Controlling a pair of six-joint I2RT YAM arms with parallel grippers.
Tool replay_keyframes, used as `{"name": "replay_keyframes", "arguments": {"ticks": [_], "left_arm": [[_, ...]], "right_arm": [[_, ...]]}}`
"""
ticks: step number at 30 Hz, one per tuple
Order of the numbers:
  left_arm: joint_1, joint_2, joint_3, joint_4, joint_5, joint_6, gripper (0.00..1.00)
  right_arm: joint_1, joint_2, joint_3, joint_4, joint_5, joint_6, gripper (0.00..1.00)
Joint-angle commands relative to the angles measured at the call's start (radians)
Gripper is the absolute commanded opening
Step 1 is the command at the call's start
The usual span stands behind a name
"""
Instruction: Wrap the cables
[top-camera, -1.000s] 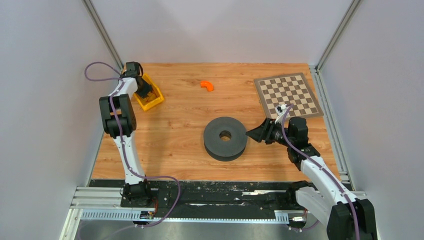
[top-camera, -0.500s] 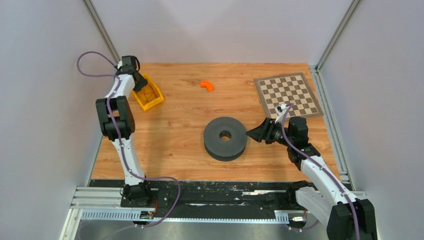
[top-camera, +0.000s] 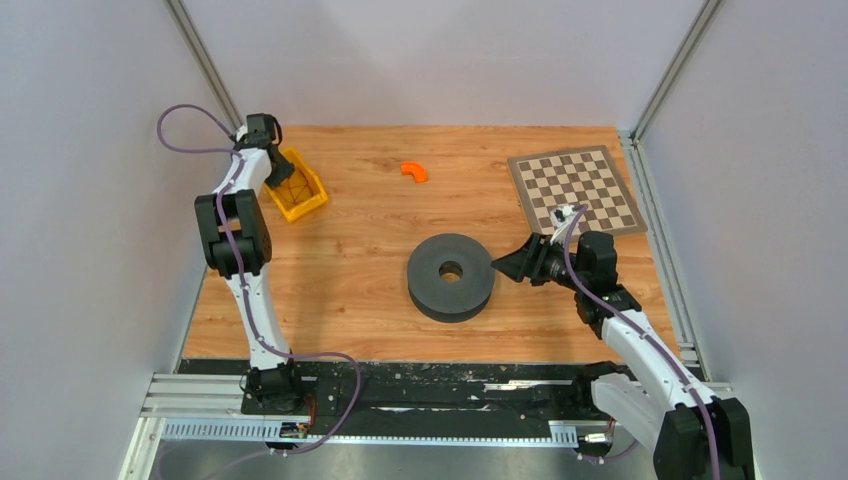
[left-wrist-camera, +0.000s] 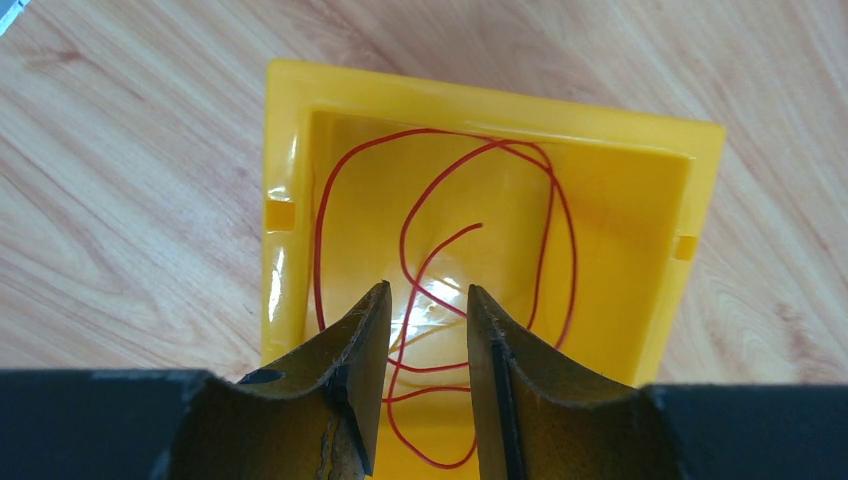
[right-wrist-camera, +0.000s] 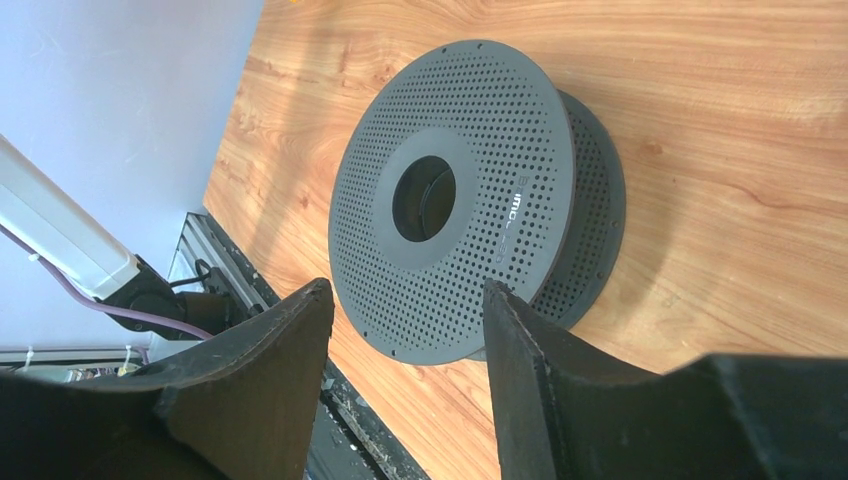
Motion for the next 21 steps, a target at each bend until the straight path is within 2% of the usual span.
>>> {"name": "replay_keyframes", "arguments": {"ticks": [1,21], "left_arm": [[0.008,0.007,0.021,-0.014,-0.038,-0.005,0.42],[0.011,0.079,0.099,-0.083,0.016,-0.088,0.41]], "right_arm": [[0.004,0.008,0.063,0.014,0.001,-0.015,0.56],[0.003,0.018,0.094,0.005,0.003,-0.027,0.56]]}}
